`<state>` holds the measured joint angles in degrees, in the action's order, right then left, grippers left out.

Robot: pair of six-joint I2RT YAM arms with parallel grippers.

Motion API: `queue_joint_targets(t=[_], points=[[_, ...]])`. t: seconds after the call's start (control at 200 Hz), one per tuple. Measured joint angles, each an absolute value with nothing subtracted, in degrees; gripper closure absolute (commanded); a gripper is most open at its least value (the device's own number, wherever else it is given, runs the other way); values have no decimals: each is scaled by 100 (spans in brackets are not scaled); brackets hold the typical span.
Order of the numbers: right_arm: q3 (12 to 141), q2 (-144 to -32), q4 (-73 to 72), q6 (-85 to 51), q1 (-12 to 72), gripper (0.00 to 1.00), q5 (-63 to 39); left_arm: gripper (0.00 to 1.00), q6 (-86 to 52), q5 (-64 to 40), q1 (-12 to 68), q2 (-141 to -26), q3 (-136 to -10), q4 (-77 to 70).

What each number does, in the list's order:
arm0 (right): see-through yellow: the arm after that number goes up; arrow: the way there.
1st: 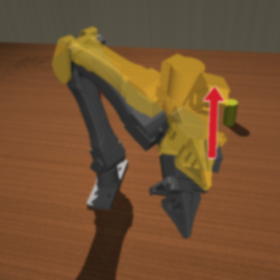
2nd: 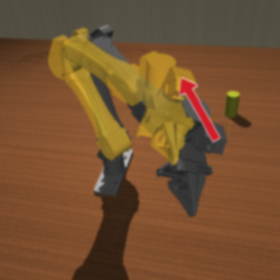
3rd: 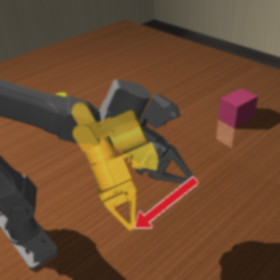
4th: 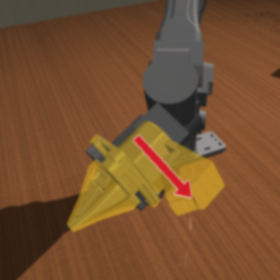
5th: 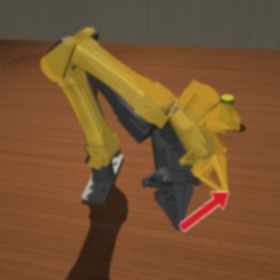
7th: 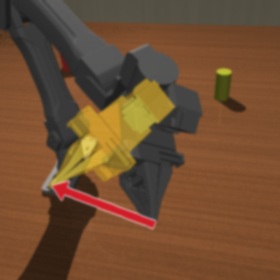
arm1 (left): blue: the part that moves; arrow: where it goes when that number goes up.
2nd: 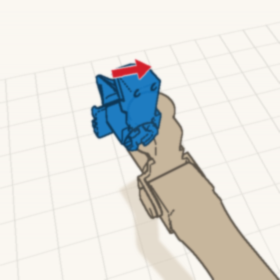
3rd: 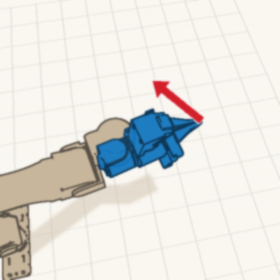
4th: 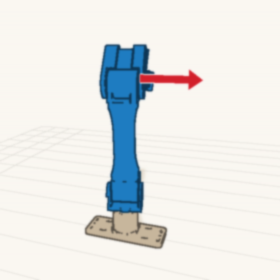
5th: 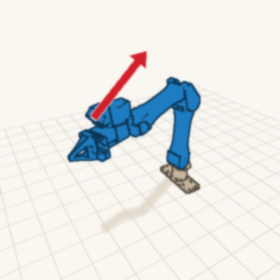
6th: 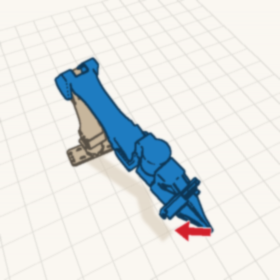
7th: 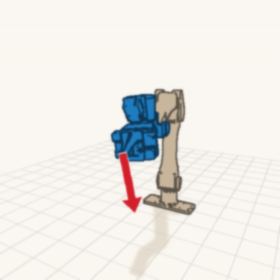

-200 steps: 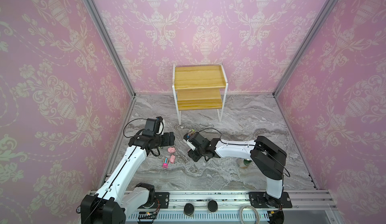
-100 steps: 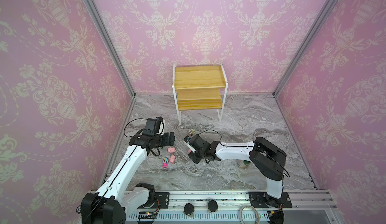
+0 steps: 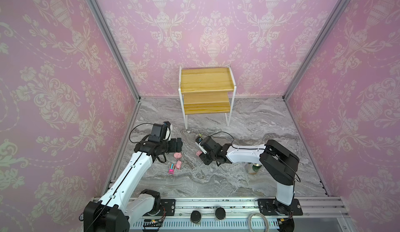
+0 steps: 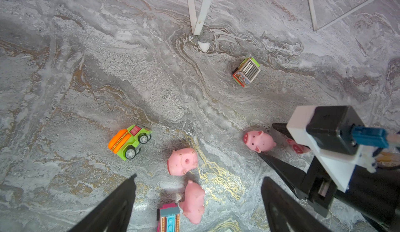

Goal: Organize plastic toys on shelves
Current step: Rotate the plastic toy at the center of the table.

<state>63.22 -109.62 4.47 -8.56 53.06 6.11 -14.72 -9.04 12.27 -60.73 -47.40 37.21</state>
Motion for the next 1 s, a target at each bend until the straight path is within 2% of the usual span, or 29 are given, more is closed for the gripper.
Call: queue_joint_targets(t=[0.445,0.68,1.001], points=[[6351,-11006,362,-875,4853,38,707,7,-1417,-982,1494,-6073,-4707,3669],[6932,-11463,305,-926,4759,35,668,7,-1374,-985,1651,-6080,-4707,3640],[7419,-11808,246,-1048,4711,26,587,6,-1262,-965,1675,-6351,-4834,3673]])
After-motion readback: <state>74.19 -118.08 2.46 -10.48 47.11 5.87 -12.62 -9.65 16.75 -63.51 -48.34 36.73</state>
